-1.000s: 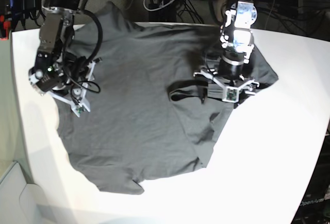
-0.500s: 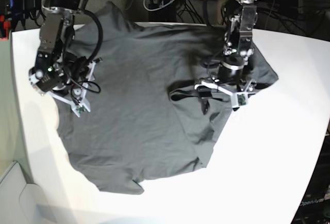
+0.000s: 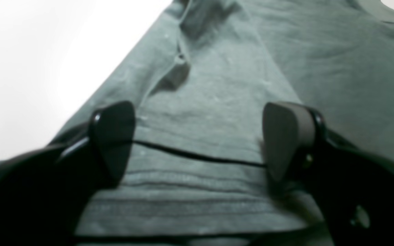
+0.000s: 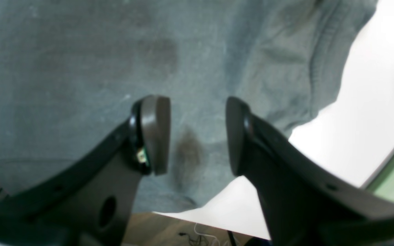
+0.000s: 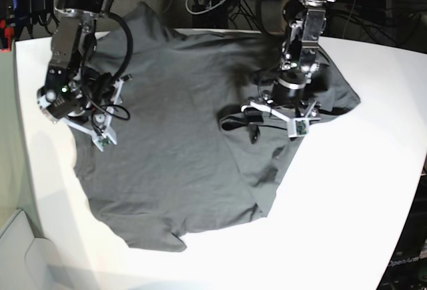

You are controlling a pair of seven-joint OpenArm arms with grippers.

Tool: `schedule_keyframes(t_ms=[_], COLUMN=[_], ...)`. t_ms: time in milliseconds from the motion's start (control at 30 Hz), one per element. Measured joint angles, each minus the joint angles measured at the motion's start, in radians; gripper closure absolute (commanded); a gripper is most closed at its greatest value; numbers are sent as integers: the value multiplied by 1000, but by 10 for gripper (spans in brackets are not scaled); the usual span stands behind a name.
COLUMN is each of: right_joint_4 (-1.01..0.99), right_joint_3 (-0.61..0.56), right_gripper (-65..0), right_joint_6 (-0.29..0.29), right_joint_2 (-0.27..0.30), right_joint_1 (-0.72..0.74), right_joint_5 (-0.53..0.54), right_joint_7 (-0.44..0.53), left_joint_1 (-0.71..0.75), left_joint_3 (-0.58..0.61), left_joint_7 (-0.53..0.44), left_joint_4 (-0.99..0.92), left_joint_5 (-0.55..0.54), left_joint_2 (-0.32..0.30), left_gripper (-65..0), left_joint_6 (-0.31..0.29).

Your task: Layout the t-shirt on the table in an organized manner, then fold the t-shirt properly

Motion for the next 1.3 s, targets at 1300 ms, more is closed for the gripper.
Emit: schedule_keyframes(t_ms=[1300], right_joint_4=[-90], right_joint_3=[0], right_gripper=[-273], right_joint_6=[0], right_joint_2=[6], right_joint_1=[7], right_joint_5=[0], right_joint_7=[27], left_joint_1=[-43], left_joint_3=[-16], left_joint_7=[-23], left_joint_4=[-74], left_joint_5=[-60], left_joint_2=[20], left_gripper=[-363], left_joint_6=[0])
